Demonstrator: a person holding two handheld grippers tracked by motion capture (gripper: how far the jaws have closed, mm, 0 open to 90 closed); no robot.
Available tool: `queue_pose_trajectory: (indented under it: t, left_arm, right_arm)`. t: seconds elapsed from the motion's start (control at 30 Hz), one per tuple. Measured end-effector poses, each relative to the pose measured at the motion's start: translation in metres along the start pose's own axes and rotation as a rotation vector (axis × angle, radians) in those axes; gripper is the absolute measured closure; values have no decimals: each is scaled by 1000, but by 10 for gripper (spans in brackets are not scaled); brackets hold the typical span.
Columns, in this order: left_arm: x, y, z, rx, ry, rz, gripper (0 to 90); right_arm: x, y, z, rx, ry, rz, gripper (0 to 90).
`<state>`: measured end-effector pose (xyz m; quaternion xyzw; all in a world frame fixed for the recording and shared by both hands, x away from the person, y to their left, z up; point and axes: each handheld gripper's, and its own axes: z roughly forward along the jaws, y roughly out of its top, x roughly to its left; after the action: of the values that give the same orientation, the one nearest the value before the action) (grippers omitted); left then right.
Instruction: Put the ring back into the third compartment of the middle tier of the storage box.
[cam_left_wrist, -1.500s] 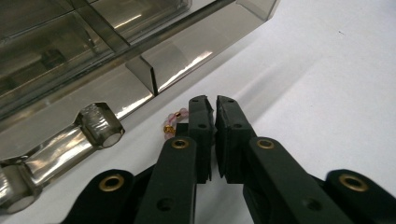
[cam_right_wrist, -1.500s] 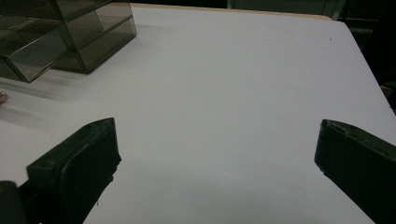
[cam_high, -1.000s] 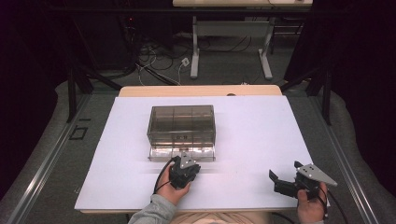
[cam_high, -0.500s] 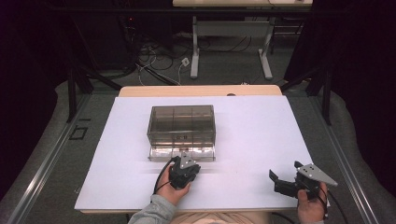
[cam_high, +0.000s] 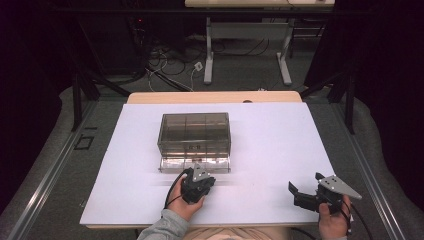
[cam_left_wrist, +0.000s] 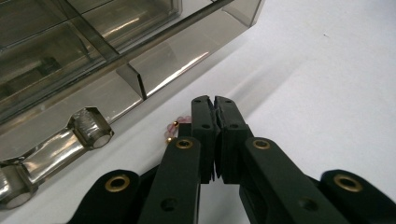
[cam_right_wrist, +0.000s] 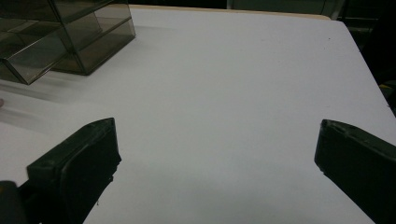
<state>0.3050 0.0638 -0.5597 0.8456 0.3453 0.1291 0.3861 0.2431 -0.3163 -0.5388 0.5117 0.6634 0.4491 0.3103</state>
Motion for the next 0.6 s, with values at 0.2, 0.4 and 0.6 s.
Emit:
queue_pose_trajectory:
  t: [0.2,0.4,0.6]
  left_arm:
    - [0,1,-1,-5,-4,2,876]
    - [-1,1,-3,-6,-8,2,876]
    - [-2,2,-6,-13,-13,-3,877]
  right_arm:
    - [0,0,0,1,1,2,0]
    - [0,0,0,1,0,5,0]
    - [0,0,0,-2,0,4,0]
